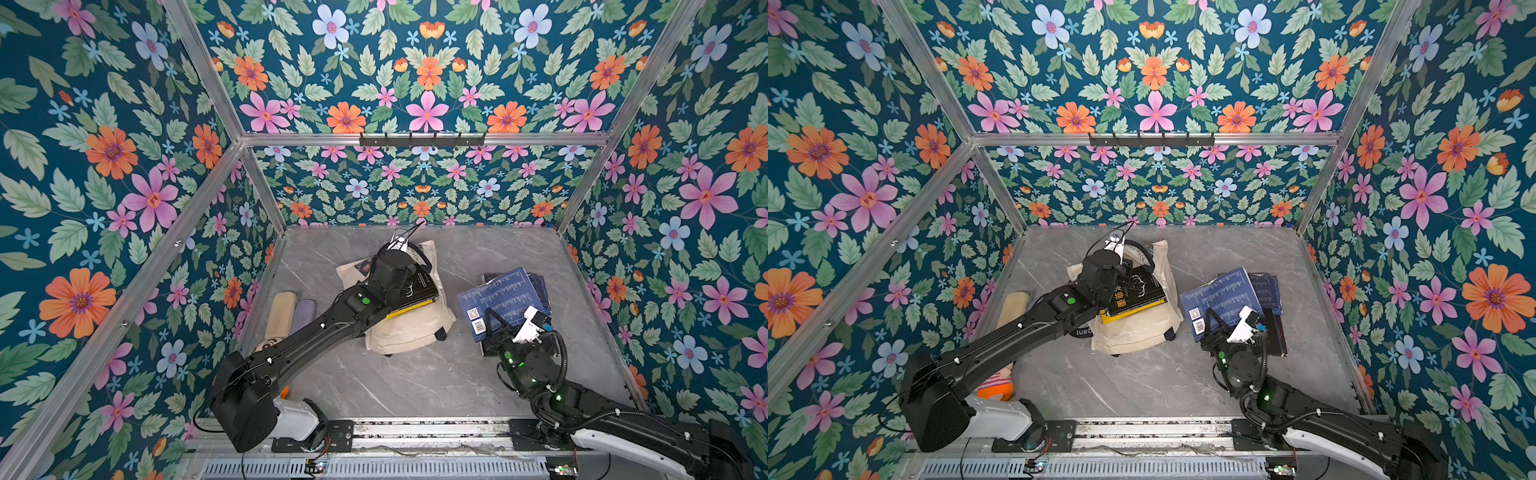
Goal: Take out the books from the canvas bag
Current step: Place the book on the book.
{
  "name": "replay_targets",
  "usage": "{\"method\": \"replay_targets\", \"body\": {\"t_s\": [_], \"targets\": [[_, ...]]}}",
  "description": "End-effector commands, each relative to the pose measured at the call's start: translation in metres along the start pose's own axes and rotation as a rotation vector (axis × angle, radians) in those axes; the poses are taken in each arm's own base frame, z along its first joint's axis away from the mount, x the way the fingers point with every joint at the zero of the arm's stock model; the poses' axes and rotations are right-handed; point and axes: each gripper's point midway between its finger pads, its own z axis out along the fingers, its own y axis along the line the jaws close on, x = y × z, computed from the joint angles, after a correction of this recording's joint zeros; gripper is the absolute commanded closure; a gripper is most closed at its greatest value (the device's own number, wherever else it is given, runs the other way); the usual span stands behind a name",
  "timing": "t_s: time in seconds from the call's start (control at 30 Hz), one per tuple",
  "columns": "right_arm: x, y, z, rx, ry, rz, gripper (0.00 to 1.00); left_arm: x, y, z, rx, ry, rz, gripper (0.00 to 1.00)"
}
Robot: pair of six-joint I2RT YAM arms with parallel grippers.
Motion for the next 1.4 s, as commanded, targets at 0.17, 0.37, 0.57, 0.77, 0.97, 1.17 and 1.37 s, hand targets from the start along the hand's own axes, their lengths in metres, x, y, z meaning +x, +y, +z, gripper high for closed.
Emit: {"method": "replay_targets", "body": {"t_s": [0.17,0.37,0.57,0.77,0.97,1.17,1.37], "targets": [[-0.007,-0.097,-0.015,0.293,-0.056,0.148,1.0,-0.01,-0.004,-0.002,0.03,-0.043,-0.036,1.0],[-0.003,-0.124,-0.021,0.372,-0.081,0.181,1.0,-0.01,-0.007,-0.002,0.048,-0.042,-0.039,1.0],[0.01,-0.14,-0.019,0.428,-0.067,0.205,1.0,-0.01,-0.008,-0.002,0.055,-0.043,-0.039,1.0],[0.024,-0.146,-0.007,0.466,-0.008,0.221,1.0,-0.01,-0.009,-0.002,0.059,-0.04,-0.037,1.0],[0.029,-0.154,-0.004,0.483,-0.008,0.246,1.0,-0.01,-0.01,-0.002,0.06,-0.041,-0.033,1.0],[0.032,-0.158,-0.004,0.5,-0.004,0.271,1.0,-0.008,-0.011,0.0,0.062,-0.033,-0.027,1.0],[0.032,-0.161,-0.005,0.498,0.004,0.302,1.0,-0.009,-0.01,-0.001,0.061,-0.034,-0.027,1.0]]}}
